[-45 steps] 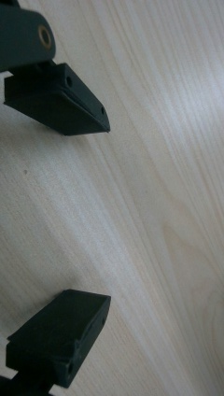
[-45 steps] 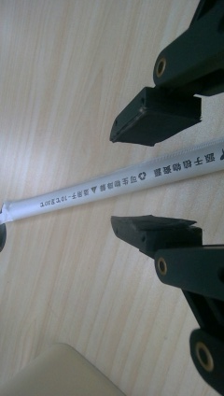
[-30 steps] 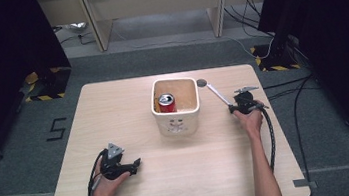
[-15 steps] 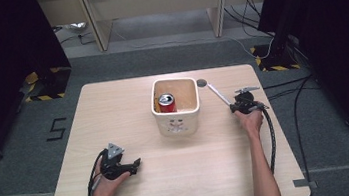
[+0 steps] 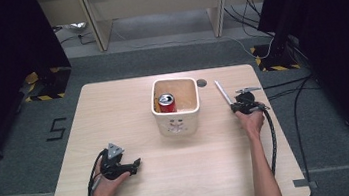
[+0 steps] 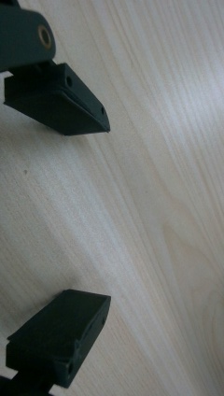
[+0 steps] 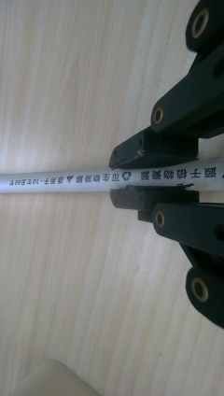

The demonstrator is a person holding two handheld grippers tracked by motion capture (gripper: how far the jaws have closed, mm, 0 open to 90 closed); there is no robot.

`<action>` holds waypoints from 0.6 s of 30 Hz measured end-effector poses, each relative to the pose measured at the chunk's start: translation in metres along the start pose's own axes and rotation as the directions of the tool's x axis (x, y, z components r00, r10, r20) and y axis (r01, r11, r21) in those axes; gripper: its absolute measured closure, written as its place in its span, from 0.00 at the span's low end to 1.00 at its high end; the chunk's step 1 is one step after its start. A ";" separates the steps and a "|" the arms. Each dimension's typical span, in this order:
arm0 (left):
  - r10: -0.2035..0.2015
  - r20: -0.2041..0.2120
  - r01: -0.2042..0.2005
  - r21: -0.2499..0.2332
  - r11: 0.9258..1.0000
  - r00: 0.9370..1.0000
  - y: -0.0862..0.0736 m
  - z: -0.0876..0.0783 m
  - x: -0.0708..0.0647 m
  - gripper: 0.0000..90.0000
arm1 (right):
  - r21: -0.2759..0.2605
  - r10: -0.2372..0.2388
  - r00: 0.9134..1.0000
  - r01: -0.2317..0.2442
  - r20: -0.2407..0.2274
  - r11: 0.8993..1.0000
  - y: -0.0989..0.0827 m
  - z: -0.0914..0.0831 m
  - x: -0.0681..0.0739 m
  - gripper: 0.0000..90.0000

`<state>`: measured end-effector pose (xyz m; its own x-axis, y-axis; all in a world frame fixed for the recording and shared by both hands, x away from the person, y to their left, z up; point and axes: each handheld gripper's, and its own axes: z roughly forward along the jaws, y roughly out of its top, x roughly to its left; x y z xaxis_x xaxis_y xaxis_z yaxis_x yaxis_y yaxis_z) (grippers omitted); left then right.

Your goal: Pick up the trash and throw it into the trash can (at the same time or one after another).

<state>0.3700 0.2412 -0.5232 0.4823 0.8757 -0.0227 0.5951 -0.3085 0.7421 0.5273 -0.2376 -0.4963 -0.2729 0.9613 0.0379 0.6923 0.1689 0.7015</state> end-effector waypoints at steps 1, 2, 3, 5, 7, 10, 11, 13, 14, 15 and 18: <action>0.001 0.000 -0.001 0.000 1.000 1.000 0.000 0.000 0.000 0.15 | -0.004 0.005 1.000 -0.005 -0.002 1.000 0.001 -0.002 0.000 0.88; 0.001 0.000 -0.001 0.000 1.000 1.000 0.000 0.000 0.000 0.15 | -0.007 0.007 1.000 -0.007 -0.006 1.000 0.002 -0.004 0.000 0.88; 0.001 0.000 -0.001 0.000 1.000 1.000 0.000 0.000 0.000 0.15 | -0.014 0.008 1.000 -0.008 -0.007 1.000 0.003 -0.006 0.000 0.88; 0.000 0.000 0.000 0.000 1.000 1.000 0.000 0.000 0.000 0.15 | -0.028 0.014 1.000 -0.015 -0.014 1.000 0.005 -0.010 0.001 0.88; 0.000 0.000 0.000 0.000 1.000 1.000 0.000 0.000 0.000 0.15 | -0.043 0.015 1.000 -0.016 -0.023 0.999 0.008 -0.014 0.001 0.88; 0.001 0.000 -0.001 0.000 1.000 1.000 0.000 0.000 0.000 0.15 | -0.055 0.004 1.000 -0.005 -0.027 0.998 0.012 -0.021 0.003 0.88; 0.001 0.000 -0.001 0.000 1.000 1.000 0.000 0.000 0.000 0.15 | -0.062 0.004 0.999 -0.006 -0.032 0.998 0.014 -0.022 0.004 0.88; 0.001 0.000 -0.001 0.000 1.000 1.000 0.000 0.000 0.000 0.15 | -0.072 0.003 0.999 -0.007 -0.045 0.997 0.016 -0.026 0.005 0.88; 0.001 0.000 -0.001 0.000 1.000 1.000 0.000 0.000 0.000 0.15 | -0.074 0.001 0.999 -0.005 -0.047 0.997 0.018 -0.028 0.006 0.88; 0.001 0.000 -0.001 0.000 1.000 1.000 0.000 0.000 0.000 0.15 | -0.078 -0.004 0.999 0.001 -0.046 0.997 0.019 -0.030 0.006 0.88; 0.005 0.000 -0.004 0.002 1.000 1.000 0.000 0.000 0.000 0.15 | -0.092 -0.013 0.999 0.008 -0.049 0.996 0.024 -0.036 0.008 0.88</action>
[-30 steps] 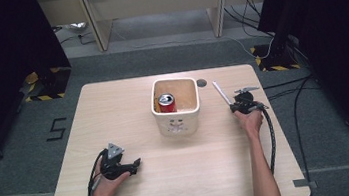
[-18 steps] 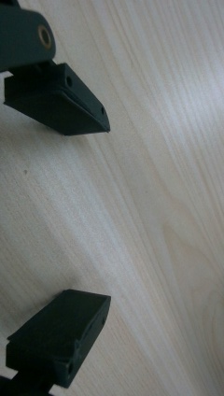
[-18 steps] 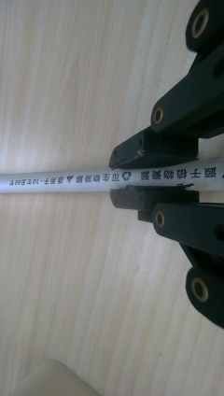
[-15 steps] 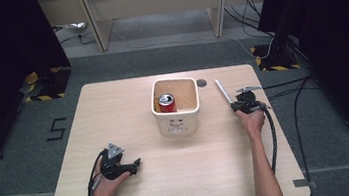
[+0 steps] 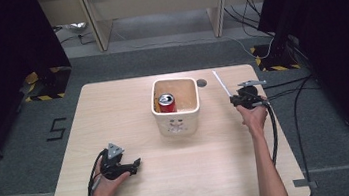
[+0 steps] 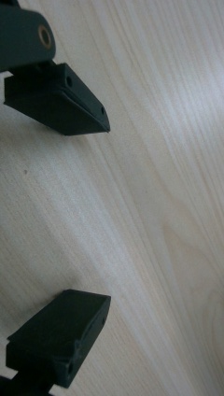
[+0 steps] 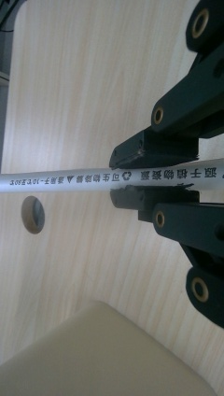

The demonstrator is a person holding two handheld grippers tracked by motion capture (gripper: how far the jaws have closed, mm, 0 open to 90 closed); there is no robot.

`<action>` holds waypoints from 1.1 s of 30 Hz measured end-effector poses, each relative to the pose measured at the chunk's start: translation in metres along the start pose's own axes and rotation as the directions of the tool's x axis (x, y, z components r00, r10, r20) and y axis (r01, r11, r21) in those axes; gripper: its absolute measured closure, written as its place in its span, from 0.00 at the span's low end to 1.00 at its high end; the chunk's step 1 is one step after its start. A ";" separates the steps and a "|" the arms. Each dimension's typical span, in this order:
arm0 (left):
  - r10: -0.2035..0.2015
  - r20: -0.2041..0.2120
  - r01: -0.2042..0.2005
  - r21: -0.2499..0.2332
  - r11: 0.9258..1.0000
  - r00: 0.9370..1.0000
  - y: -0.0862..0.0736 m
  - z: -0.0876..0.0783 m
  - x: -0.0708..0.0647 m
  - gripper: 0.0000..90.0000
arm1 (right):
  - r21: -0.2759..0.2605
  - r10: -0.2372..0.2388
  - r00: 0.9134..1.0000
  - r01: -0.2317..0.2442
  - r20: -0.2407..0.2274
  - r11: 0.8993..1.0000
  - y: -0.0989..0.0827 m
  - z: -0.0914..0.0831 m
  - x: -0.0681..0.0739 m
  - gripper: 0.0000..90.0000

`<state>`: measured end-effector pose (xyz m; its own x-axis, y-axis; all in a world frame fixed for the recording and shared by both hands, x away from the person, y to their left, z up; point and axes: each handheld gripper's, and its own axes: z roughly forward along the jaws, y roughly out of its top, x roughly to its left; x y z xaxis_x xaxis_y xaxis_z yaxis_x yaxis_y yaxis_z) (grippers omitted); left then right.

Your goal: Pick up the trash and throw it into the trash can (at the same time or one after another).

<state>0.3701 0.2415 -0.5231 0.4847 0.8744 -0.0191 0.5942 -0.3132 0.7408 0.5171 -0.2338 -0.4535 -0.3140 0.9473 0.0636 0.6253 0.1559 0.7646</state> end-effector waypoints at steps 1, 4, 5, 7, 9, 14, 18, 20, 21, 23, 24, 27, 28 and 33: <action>-0.002 0.000 0.002 -0.002 1.000 1.000 0.000 0.000 0.000 0.15 | -0.007 0.000 1.000 0.000 -0.003 1.000 0.002 -0.002 0.001 0.88; -0.002 0.000 0.002 -0.002 1.000 1.000 0.000 0.000 0.000 0.15 | -0.032 -0.001 1.000 0.001 -0.016 0.999 0.008 -0.008 0.002 0.88; -0.002 0.000 0.002 -0.002 1.000 1.000 0.000 0.000 0.000 0.15 | -0.041 0.000 1.000 -0.001 -0.021 0.999 0.010 -0.010 0.003 0.88; -0.002 0.000 0.002 -0.002 1.000 1.000 0.000 0.000 0.000 0.15 | -0.051 0.003 0.999 -0.005 -0.032 0.999 0.013 -0.014 0.005 0.88; -0.002 0.000 0.002 -0.002 1.000 1.000 0.000 0.000 0.000 0.15 | -0.061 -0.004 0.999 0.002 -0.034 0.998 0.017 -0.017 0.007 0.88; -0.002 0.000 0.002 -0.002 1.000 1.000 0.000 0.000 0.000 0.15 | -0.088 -0.009 0.999 0.004 -0.054 0.996 0.026 -0.024 0.014 0.88; -0.002 0.000 0.002 -0.002 1.000 1.000 0.000 0.000 0.000 0.15 | -0.105 -0.022 0.998 0.015 -0.063 0.994 0.033 -0.028 0.021 0.88; -0.001 0.000 0.001 -0.002 1.000 1.000 0.000 0.000 0.000 0.15 | -0.114 -0.026 0.997 0.018 -0.070 0.993 0.037 -0.031 0.024 0.88; -0.001 0.001 0.001 0.000 1.000 1.000 0.000 0.000 0.000 0.15 | -0.119 -0.031 0.997 0.022 -0.073 0.993 0.039 -0.032 0.025 0.88; -0.002 0.000 0.002 -0.002 1.000 1.000 0.000 0.000 0.000 0.15 | -0.131 -0.022 0.996 0.011 -0.087 0.991 0.042 -0.035 0.028 0.88; -0.001 0.000 0.001 -0.002 1.000 1.000 0.000 0.000 0.000 0.15 | -0.134 -0.023 0.995 0.010 -0.096 0.991 0.043 -0.036 0.029 0.88; -0.005 0.000 0.005 -0.005 1.000 1.000 0.000 0.001 0.000 0.15 | -0.141 -0.035 0.995 0.021 -0.097 0.990 0.049 -0.039 0.033 0.88; -0.005 0.000 0.005 -0.004 1.000 1.000 0.000 0.001 0.000 0.15 | -0.149 -0.038 0.994 0.023 -0.101 0.989 0.050 -0.040 0.035 0.88; -0.007 0.000 0.007 -0.005 1.000 1.000 0.001 0.001 0.000 0.15 | -0.172 -0.053 0.990 0.030 -0.132 0.985 0.059 -0.045 0.047 0.88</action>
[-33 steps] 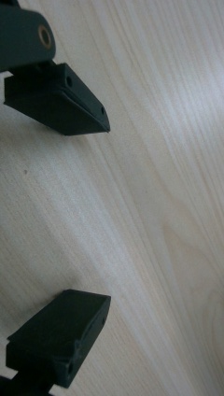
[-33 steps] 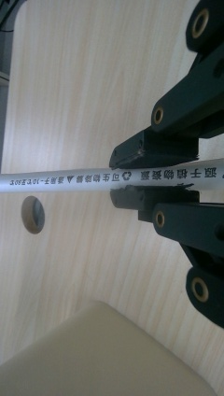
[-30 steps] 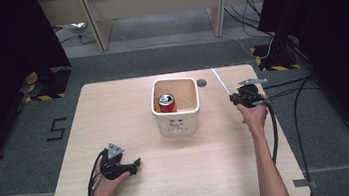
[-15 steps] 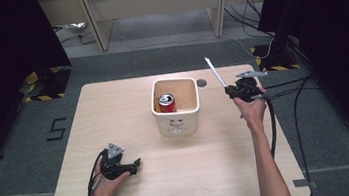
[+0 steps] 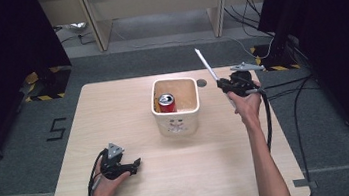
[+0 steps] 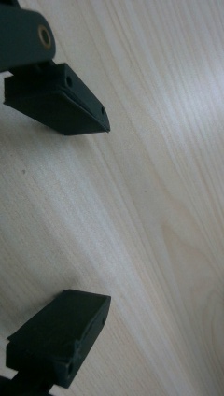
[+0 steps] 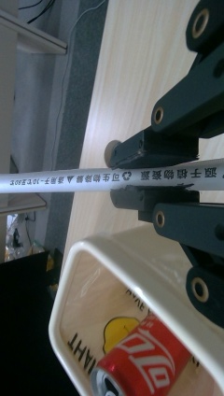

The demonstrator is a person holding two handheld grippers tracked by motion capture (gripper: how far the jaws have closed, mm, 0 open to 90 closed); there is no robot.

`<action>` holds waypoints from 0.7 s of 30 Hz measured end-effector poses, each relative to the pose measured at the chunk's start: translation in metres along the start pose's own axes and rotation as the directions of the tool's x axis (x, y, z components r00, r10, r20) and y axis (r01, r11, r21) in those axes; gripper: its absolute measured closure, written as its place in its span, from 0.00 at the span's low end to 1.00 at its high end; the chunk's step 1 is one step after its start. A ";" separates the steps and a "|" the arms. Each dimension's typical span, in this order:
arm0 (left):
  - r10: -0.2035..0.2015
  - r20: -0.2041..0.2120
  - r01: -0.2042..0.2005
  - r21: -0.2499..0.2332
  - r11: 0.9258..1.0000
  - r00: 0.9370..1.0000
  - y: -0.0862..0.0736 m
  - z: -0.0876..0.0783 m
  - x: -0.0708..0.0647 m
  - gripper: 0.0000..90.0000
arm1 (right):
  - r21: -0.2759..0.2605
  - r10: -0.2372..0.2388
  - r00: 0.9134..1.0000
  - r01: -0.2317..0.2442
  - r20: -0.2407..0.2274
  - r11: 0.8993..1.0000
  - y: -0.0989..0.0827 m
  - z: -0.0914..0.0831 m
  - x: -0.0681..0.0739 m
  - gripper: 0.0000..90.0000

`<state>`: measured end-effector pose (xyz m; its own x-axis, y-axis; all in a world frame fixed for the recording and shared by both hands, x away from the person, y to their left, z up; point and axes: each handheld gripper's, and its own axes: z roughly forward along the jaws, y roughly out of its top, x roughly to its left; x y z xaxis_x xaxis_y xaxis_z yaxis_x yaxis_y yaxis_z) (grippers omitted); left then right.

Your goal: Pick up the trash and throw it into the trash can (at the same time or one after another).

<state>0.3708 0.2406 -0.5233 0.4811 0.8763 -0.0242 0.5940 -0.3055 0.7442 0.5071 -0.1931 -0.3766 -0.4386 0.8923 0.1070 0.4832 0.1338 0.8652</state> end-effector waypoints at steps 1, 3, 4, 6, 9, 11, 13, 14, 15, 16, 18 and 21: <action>0.000 0.000 0.000 0.000 1.000 1.000 0.000 0.000 0.000 0.15 | -0.002 -0.001 1.000 0.001 -0.006 1.000 0.002 0.000 0.003 0.88; 0.000 0.000 0.000 0.000 1.000 1.000 0.000 0.000 0.000 0.15 | -0.008 -0.012 1.000 0.012 -0.019 1.000 0.006 -0.001 0.008 0.88; 0.000 0.000 0.000 0.000 1.000 1.000 0.000 0.000 0.000 0.15 | -0.013 -0.017 1.000 0.017 -0.024 1.000 0.009 -0.001 0.011 0.88; 0.000 0.000 0.000 0.000 1.000 1.000 0.000 0.000 0.000 0.15 | -0.022 -0.018 0.999 0.017 -0.044 1.000 0.012 -0.001 0.016 0.88; -0.003 0.001 0.003 -0.001 1.000 1.000 0.000 0.000 0.000 0.15 | -0.027 -0.032 0.998 0.031 -0.058 0.999 0.018 -0.001 0.024 0.88; -0.002 0.001 0.002 -0.001 1.000 1.000 0.000 0.000 0.000 0.15 | -0.031 -0.032 0.997 0.030 -0.069 0.999 0.021 0.000 0.029 0.88; 0.000 0.001 0.000 0.001 1.000 1.000 0.000 0.000 0.000 0.15 | -0.036 -0.031 0.996 0.028 -0.083 0.999 0.024 0.000 0.033 0.88; 0.000 0.001 0.000 0.001 1.000 1.000 0.000 0.000 0.000 0.15 | -0.037 -0.036 0.995 0.033 -0.090 0.999 0.025 0.001 0.034 0.88; -0.001 0.001 0.001 0.001 1.000 1.000 0.000 0.000 0.000 0.15 | -0.036 -0.036 0.995 0.033 -0.092 0.999 0.026 0.001 0.037 0.88; -0.001 0.001 0.001 0.001 1.000 1.000 0.000 0.000 0.000 0.15 | -0.034 -0.041 0.995 0.038 -0.095 0.999 0.027 0.002 0.038 0.88; -0.001 0.001 0.001 0.000 1.000 1.000 0.000 0.000 0.000 0.15 | -0.035 -0.047 0.994 0.044 -0.101 0.998 0.029 0.003 0.042 0.88; 0.000 0.001 0.000 0.000 1.000 1.000 0.000 0.000 0.000 0.15 | -0.036 -0.054 0.992 0.050 -0.111 0.998 0.031 0.005 0.048 0.88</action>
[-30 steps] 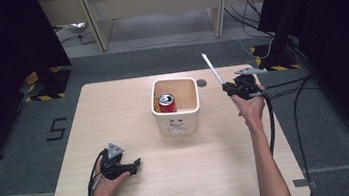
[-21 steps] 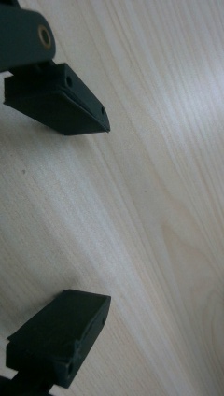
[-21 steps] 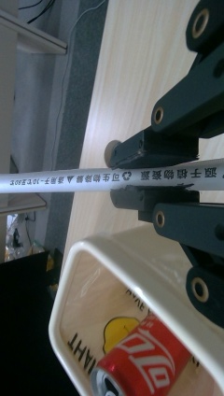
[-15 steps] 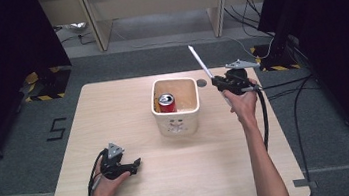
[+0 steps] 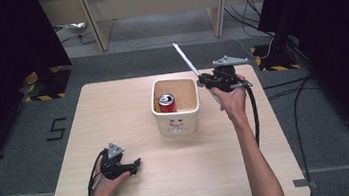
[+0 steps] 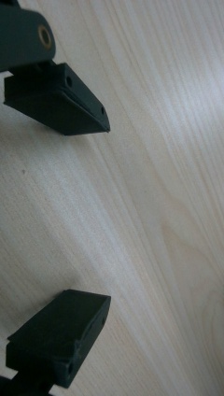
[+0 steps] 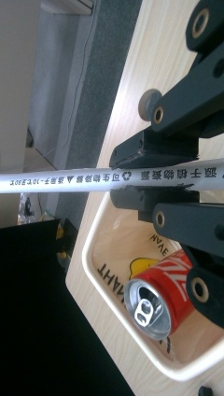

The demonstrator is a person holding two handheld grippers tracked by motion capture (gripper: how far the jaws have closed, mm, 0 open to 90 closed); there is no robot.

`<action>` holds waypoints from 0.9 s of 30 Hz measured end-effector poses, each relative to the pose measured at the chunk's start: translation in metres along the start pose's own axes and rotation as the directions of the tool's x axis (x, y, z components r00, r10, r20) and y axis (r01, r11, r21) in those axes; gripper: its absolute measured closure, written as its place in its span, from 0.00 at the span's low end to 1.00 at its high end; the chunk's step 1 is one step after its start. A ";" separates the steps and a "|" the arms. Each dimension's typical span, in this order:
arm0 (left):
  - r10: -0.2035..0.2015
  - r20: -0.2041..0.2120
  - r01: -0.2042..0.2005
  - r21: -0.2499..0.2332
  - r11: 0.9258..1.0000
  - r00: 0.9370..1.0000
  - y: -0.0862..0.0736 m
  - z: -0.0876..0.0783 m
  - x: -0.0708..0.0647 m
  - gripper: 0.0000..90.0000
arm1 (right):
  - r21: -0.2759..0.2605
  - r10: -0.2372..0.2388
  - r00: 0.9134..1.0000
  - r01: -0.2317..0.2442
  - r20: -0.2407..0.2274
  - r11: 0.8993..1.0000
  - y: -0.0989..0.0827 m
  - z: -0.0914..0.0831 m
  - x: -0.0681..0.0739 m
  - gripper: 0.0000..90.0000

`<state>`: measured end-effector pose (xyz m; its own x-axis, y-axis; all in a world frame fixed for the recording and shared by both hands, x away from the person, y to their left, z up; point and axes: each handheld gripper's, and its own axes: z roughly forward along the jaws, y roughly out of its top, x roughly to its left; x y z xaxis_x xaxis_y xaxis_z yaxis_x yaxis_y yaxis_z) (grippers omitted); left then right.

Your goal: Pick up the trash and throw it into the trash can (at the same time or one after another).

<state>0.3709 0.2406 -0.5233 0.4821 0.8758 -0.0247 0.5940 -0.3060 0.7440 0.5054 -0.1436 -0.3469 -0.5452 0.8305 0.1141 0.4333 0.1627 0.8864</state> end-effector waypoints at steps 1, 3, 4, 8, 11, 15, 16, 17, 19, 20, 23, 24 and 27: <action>0.000 0.000 0.000 0.000 1.000 1.000 0.000 0.000 0.000 0.15 | 0.001 -0.002 1.000 0.002 -0.002 1.000 0.001 0.001 0.002 0.88; 0.004 0.000 -0.004 0.003 1.000 1.000 0.000 0.000 0.000 0.15 | -0.001 0.000 1.000 0.000 -0.012 1.000 0.004 0.004 0.005 0.88; 0.005 0.001 -0.005 0.003 1.000 1.000 0.000 0.000 0.000 0.15 | -0.002 0.007 1.000 -0.007 -0.021 1.000 0.004 0.005 0.007 0.88; 0.005 0.001 -0.005 0.005 1.000 1.000 0.000 0.000 0.000 0.15 | 0.005 -0.004 0.999 0.004 -0.033 1.000 0.007 0.013 0.014 0.88; 0.005 0.001 -0.005 0.006 1.000 1.000 0.000 0.000 0.000 0.15 | 0.009 -0.008 0.999 0.008 -0.045 1.000 0.009 0.018 0.020 0.88; 0.005 0.001 -0.005 0.006 1.000 1.000 0.000 0.000 0.000 0.15 | 0.014 -0.014 0.998 0.014 -0.060 1.000 0.012 0.026 0.028 0.88; 0.005 0.001 -0.005 0.006 1.000 1.000 0.000 0.000 0.000 0.15 | 0.015 -0.014 0.998 0.015 -0.063 1.000 0.013 0.029 0.030 0.88; 0.005 0.001 -0.005 0.006 1.000 1.000 0.000 0.000 0.000 0.15 | 0.017 -0.012 0.998 0.013 -0.067 1.000 0.013 0.031 0.032 0.88; 0.005 0.001 -0.005 0.005 1.000 1.000 0.000 0.000 0.000 0.15 | 0.022 -0.009 0.997 0.010 -0.076 1.000 0.014 0.035 0.035 0.88; 0.003 0.002 -0.003 0.006 1.000 1.000 0.000 0.000 0.000 0.15 | 0.025 -0.011 0.997 0.013 -0.076 1.000 0.014 0.037 0.037 0.88; 0.004 0.002 -0.004 0.006 1.000 1.000 0.000 0.000 0.000 0.15 | 0.031 -0.007 0.997 0.010 -0.083 0.999 0.014 0.043 0.040 0.88; 0.004 0.002 -0.004 0.006 1.000 1.000 0.000 0.000 0.000 0.15 | 0.033 -0.004 0.996 0.007 -0.087 0.999 0.014 0.045 0.041 0.88; 0.004 0.002 -0.004 0.006 1.000 1.000 0.000 0.000 0.000 0.15 | 0.038 -0.012 0.996 0.015 -0.093 0.999 0.016 0.050 0.045 0.88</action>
<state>0.3709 0.2409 -0.5230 0.4858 0.8738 -0.0234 0.5959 -0.3115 0.7402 0.5233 -0.0768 -0.3502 -0.6148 0.7752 0.1452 0.4518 0.1953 0.8705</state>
